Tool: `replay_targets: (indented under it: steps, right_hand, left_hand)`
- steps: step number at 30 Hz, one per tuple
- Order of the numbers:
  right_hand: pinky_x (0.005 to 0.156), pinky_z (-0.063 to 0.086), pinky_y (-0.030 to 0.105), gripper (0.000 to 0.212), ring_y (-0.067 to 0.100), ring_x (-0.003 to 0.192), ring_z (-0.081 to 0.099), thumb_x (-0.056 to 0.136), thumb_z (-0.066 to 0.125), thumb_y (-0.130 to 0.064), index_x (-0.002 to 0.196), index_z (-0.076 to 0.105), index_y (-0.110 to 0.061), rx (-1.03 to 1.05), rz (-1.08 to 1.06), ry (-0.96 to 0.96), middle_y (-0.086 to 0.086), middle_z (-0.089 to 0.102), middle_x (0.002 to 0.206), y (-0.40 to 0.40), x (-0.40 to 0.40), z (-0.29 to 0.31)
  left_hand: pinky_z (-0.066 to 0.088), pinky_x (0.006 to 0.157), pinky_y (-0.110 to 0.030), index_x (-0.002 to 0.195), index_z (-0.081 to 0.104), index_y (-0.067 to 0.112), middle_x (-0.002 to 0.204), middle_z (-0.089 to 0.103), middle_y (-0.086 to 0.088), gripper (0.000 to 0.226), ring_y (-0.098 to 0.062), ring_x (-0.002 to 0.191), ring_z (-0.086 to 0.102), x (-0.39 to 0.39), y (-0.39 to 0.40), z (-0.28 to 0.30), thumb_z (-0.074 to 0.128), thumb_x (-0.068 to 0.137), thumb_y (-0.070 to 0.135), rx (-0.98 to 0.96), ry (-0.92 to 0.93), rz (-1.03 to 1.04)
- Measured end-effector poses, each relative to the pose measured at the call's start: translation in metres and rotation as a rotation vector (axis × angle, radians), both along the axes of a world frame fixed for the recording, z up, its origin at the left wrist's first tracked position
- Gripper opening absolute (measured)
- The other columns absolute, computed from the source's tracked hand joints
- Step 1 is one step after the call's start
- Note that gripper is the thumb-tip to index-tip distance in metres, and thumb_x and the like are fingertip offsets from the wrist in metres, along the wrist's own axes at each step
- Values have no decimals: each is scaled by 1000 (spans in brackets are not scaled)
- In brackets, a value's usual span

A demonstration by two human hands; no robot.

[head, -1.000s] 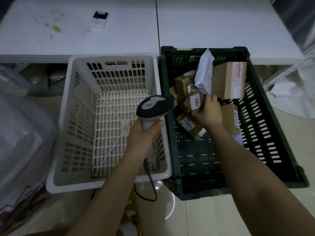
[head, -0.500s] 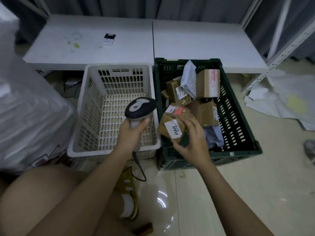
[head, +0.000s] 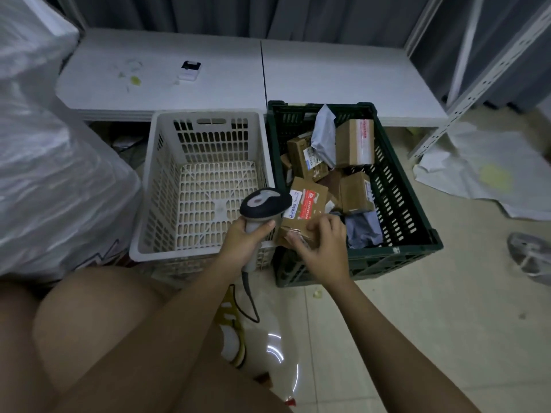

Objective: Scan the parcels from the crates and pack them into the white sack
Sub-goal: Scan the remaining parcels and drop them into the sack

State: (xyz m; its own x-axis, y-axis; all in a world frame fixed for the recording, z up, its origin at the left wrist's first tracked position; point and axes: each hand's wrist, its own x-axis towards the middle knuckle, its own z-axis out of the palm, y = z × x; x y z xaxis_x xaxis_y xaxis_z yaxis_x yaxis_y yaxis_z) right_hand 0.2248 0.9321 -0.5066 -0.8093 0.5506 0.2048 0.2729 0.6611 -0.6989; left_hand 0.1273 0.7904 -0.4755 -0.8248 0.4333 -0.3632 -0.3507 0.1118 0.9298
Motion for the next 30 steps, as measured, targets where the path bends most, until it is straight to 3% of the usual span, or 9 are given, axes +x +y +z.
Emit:
replay_targets:
  steps: [4,6,8,11,15,18,21,25,30]
  right_hand:
    - [71,28,30,44,32,95,53,91,59,-50,64,43,-18,-180,-232,-89,1,48,78,5,-34,22]
    - [73,37,34,34,36,102,56,85,68,-46,88,51,-17,-254,-268,-133,5,55,96,14,-48,26]
    - [92,44,40,73,36,119,48,78,77,-43,135,36,-22,-408,-221,-257,13,38,135,24,-58,37]
    - [103,42,45,114,33,129,42,77,81,-30,154,-2,-30,-654,-57,-395,13,26,151,42,-71,42]
    - [78,57,45,90,25,102,65,70,84,-33,142,30,-26,-951,-32,-510,5,61,121,45,-69,36]
    - [83,55,46,65,23,101,60,83,75,-18,128,30,-30,-952,-99,-214,0,53,116,41,-65,39]
    - [87,55,43,54,24,108,56,86,71,-15,118,29,-23,-889,-118,50,6,44,123,34,-60,46]
    - [70,49,10,48,19,102,53,87,68,-5,112,28,-16,-728,-70,53,9,45,120,21,-40,38]
    - [82,42,2,103,11,122,41,77,78,-7,148,12,-39,-540,156,-91,-1,28,138,23,-21,28]
  left_hand:
    - [52,88,-26,116,58,21,105,67,7,32,-8,99,64,1,-2,-4,69,86,18,19,5,-28]
    - [51,90,-30,114,58,22,107,67,4,30,-11,101,64,1,-4,-6,69,86,18,31,4,-28]
    - [51,91,-31,112,58,24,109,67,3,28,-13,102,64,-1,-5,-7,69,86,18,43,-4,-18]
    - [52,89,-29,112,57,26,109,67,4,30,-12,102,63,-3,-7,-9,69,86,18,50,-3,-7]
    - [52,86,-22,114,56,22,108,66,4,30,-9,99,63,-2,-10,-9,68,87,14,78,-32,27]
    - [51,90,-31,120,57,15,114,66,-3,35,-17,104,63,-5,-10,-11,68,87,16,80,-52,104]
    - [55,81,-27,121,57,13,108,67,-4,33,-17,95,64,-9,-11,-9,65,89,14,129,-97,183]
    - [55,83,-27,123,57,9,112,66,-7,35,-15,90,65,-14,-13,-10,63,90,13,185,-160,219]
    - [51,87,-31,118,57,19,118,65,-5,30,-17,97,65,-19,-17,-12,65,89,18,179,-167,225]
